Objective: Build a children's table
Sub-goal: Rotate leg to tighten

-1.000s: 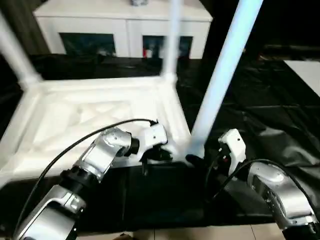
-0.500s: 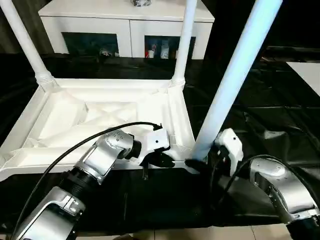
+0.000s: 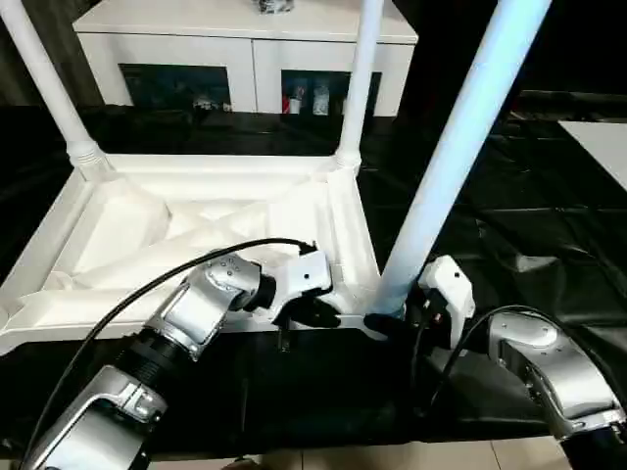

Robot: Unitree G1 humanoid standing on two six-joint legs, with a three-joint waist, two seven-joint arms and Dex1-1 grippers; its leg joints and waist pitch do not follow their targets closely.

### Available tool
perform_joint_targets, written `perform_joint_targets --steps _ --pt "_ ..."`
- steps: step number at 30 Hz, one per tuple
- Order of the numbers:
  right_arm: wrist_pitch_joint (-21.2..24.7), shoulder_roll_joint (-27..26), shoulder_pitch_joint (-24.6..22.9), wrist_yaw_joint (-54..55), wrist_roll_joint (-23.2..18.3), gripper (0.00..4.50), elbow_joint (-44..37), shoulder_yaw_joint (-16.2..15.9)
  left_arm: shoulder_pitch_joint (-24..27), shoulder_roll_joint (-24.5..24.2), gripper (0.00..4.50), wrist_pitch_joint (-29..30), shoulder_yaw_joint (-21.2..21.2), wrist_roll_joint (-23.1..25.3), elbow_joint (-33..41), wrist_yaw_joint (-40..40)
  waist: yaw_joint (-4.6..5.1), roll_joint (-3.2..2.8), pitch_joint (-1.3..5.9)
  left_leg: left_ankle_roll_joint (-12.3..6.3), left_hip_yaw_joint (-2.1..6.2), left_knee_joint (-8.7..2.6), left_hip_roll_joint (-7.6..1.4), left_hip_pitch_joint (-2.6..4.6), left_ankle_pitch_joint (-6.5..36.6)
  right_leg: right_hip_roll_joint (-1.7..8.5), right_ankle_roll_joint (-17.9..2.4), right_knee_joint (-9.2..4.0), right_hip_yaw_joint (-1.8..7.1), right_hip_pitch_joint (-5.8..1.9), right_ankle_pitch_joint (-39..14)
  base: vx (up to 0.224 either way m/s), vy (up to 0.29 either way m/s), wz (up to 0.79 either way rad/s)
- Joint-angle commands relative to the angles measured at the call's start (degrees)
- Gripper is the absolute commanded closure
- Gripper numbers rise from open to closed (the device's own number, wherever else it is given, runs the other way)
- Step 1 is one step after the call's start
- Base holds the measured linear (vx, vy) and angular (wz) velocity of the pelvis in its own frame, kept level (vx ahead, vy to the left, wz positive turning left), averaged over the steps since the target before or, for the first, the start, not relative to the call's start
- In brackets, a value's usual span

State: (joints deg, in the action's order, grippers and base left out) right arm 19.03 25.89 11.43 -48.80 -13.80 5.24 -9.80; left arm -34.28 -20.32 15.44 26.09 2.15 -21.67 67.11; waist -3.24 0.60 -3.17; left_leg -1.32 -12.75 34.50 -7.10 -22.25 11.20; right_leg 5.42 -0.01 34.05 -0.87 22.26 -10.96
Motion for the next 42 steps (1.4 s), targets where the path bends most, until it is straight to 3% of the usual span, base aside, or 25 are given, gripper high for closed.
perform_joint_targets --steps 1,6,9,10,12,15,16,18,19,20,21,22,25,26,28,32,33,34,37,39,40,42 --pt "-1.80 -4.02 0.46 6.49 0.19 1.81 3.56 2.39 -0.27 2.26 4.50 1.43 -0.71 0.62 -1.14 -3.92 0.26 0.47 3.26 -0.30 3.29 -5.07 -6.30 1.91 14.62 4.34 -13.83 -3.71 1.96 -0.87 -10.98 0.000 0.000 0.00" --pt "-4.04 -13.69 2.97 22.84 0.50 1.82 10.83 7.88 -2.47 7.89 4.50 2.71 -3.46 1.94 -7.87 -15.05 1.34 0.58 3.17 2.94 3.87 -5.36 -6.04 2.00 19.70 4.27 -11.80 -4.41 1.77 -0.49 -19.29 0.000 0.000 0.00" --pt "-7.09 -19.53 5.48 32.02 2.32 1.82 15.54 8.70 -4.53 12.36 4.50 3.36 -5.42 2.20 -13.11 -23.08 1.92 0.14 3.39 4.43 3.90 -5.56 -5.95 2.18 21.48 3.95 -10.73 -4.50 1.77 -0.02 -18.50 0.000 0.000 0.00" --pt "-8.41 -21.56 7.14 35.48 4.10 1.82 18.24 7.76 -5.53 14.84 4.50 4.37 -7.14 1.28 -15.38 -26.74 1.90 0.33 3.41 4.29 3.90 -5.57 -5.91 2.14 21.09 3.99 -10.72 -4.58 1.80 -0.27 -17.23 0.000 0.000 0.00" --pt "-11.06 -24.38 10.28 40.77 7.22 1.82 22.56 6.23 -7.36 18.04 4.50 5.14 -9.10 0.55 -19.29 -32.18 2.08 0.06 3.49 4.08 3.64 -5.42 -5.74 2.06 20.30 3.98 -11.37 -4.53 1.86 -0.16 -15.35 0.000 0.000 0.00" --pt "-13.13 -27.35 12.93 44.30 8.62 1.83 26.03 6.18 -8.92 20.18 4.50 3.60 -10.36 1.13 -22.71 -37.54 1.96 0.16 3.54 3.15 3.54 -5.28 -5.62 2.13 19.55 4.09 -11.28 -4.76 1.88 -0.34 -14.97 0.000 0.000 0.00" --pt "-13.58 -28.52 13.86 45.71 9.00 1.83 27.09 6.21 -9.51 21.05 4.50 2.48 -10.80 1.26 -23.78 -39.23 1.84 0.44 3.56 2.06 3.49 -5.18 -5.61 2.04 18.42 4.09 -11.17 -4.70 1.93 -0.51 -14.10 0.000 0.000 0.00" --pt "-14.99 -30.07 14.79 45.17 9.09 1.83 28.39 5.99 -10.38 22.31 4.50 1.08 -11.38 1.18 -24.54 -39.79 1.56 0.45 3.72 0.34 3.32 -5.12 -5.69 1.83 15.55 4.01 -11.24 -4.40 1.86 -0.86 -10.87 0.000 0.000 0.00" --pt "-15.09 -30.15 14.84 45.16 9.11 1.83 28.49 5.99 -10.43 22.37 4.50 1.00 -11.41 1.17 -24.60 -39.81 1.40 0.45 3.78 -1.37 3.25 -4.99 -5.66 1.65 13.35 4.07 -11.73 -4.19 1.79 -1.14 -8.76 0.000 0.000 0.00" --pt "-15.79 -30.33 14.65 44.69 8.88 1.48 27.86 6.29 -10.61 22.28 4.50 0.55 -11.23 1.46 -24.20 -39.41 1.38 0.80 3.79 -1.93 3.21 -4.92 -5.70 1.58 12.83 4.13 -11.84 -4.19 1.78 -1.21 -8.54 0.000 0.000 0.00" --pt "-15.79 -30.33 14.65 44.69 8.88 1.48 27.86 6.29 -10.61 22.28 4.50 0.55 -11.23 1.46 -24.20 -39.41 1.27 0.65 3.74 -2.30 3.24 -4.91 -5.74 1.53 12.58 4.20 -11.93 -4.15 1.80 -1.25 -8.70 0.000 0.000 0.00" --pt "-16.38 -29.95 14.09 44.57 8.58 1.10 26.29 7.04 -10.49 21.63 4.50 -0.25 -10.85 1.93 -23.43 -38.30 1.27 0.56 3.69 -2.64 3.23 -4.95 -5.81 1.57 12.54 4.16 -11.95 -4.23 1.76 -1.20 -9.53 0.000 0.000 0.00" --pt "-17.02 -27.53 12.37 45.17 8.72 1.02 22.13 8.61 -9.64 18.97 4.50 -2.80 -8.90 3.30 -21.59 -34.03 1.30 0.41 3.69 -2.20 3.43 -5.21 -5.97 1.52 14.26 4.08 -10.74 -4.37 1.80 -1.05 -12.26 0.000 0.000 0.00" --pt "-16.82 -27.02 11.93 45.03 8.69 0.79 21.17 8.78 -9.38 18.47 4.50 -3.02 -8.54 3.48 -21.17 -33.21 1.48 0.40 3.81 -2.19 3.74 -5.39 -6.06 1.11 13.17 4.11 -10.45 -4.16 1.66 -1.50 -11.17 0.000 0.000 0.00" --pt "-15.39 -24.57 9.75 43.70 8.44 0.63 16.99 9.09 -8.21 16.59 4.50 -2.91 -7.54 3.56 -19.40 -29.96 1.39 0.37 4.08 -2.92 3.45 -5.01 -6.07 1.54 11.23 3.81 -11.15 -3.79 1.60 -1.02 -7.45 0.000 0.000 0.00" --pt "-13.21 -21.24 7.02 40.85 8.15 0.36 12.86 9.26 -6.75 14.41 4.50 -2.26 -6.65 3.06 -17.23 -25.22 0.89 0.18 3.96 -4.85 3.00 -4.64 -5.95 1.47 8.43 3.77 -12.61 -3.45 1.61 -1.06 -3.16 0.000 0.000 0.00" --pt "-11.38 -17.47 4.74 34.48 6.27 0.19 9.43 9.01 -5.40 11.70 4.50 -2.48 -5.05 2.80 -14.75 -19.38 0.86 0.12 3.86 -4.78 3.01 -4.66 -5.88 1.34 9.78 3.88 -12.92 -3.67 1.65 -0.99 -5.06 0.000 0.000 0.00" --pt "-11.12 -16.93 4.47 33.43 5.99 0.14 9.02 8.86 -5.21 11.35 4.50 -2.46 -4.85 2.71 -14.37 -18.55 0.42 0.17 3.91 -4.90 3.19 -4.65 -6.35 1.42 9.47 4.11 -12.59 -3.50 1.72 -1.30 -4.91 0.000 0.000 0.00" --pt "-8.95 -13.91 3.09 26.76 3.31 0.07 6.48 8.07 -4.28 9.38 4.50 -1.97 -3.82 2.14 -12.22 -14.26 0.67 0.09 3.79 -4.28 3.04 -4.83 -6.24 1.49 10.32 3.71 -13.19 -3.44 1.59 -0.95 -5.15 0.000 0.000 0.00" --pt "-5.95 -9.31 1.13 17.44 0.18 0.07 2.70 6.05 -3.24 6.71 4.50 -2.23 -2.23 1.24 -9.56 -8.43 0.29 -0.02 3.65 -3.91 3.23 -4.94 -6.43 1.56 12.30 3.92 -12.97 -3.65 1.59 -1.31 -6.80 0.000 0.000 0.00" --pt "-3.65 -6.33 -0.13 11.90 -1.67 0.07 0.49 4.70 -2.66 4.98 4.50 -2.80 -1.10 0.72 -7.91 -4.85 0.19 -0.20 3.69 -3.34 3.16 -5.05 -6.57 1.79 12.31 3.79 -13.15 -3.47 1.64 -1.11 -5.84 0.000 0.000 0.00" --pt "-2.94 -4.64 -0.64 9.51 -1.80 0.07 -0.13 3.88 -2.18 3.84 4.50 -3.11 -0.33 -0.05 -6.49 -1.97 0.07 -0.18 3.71 -3.18 3.11 -5.02 -6.51 1.84 12.12 3.69 -13.40 -3.32 1.59 -1.02 -4.94 0.000 0.000 0.00"
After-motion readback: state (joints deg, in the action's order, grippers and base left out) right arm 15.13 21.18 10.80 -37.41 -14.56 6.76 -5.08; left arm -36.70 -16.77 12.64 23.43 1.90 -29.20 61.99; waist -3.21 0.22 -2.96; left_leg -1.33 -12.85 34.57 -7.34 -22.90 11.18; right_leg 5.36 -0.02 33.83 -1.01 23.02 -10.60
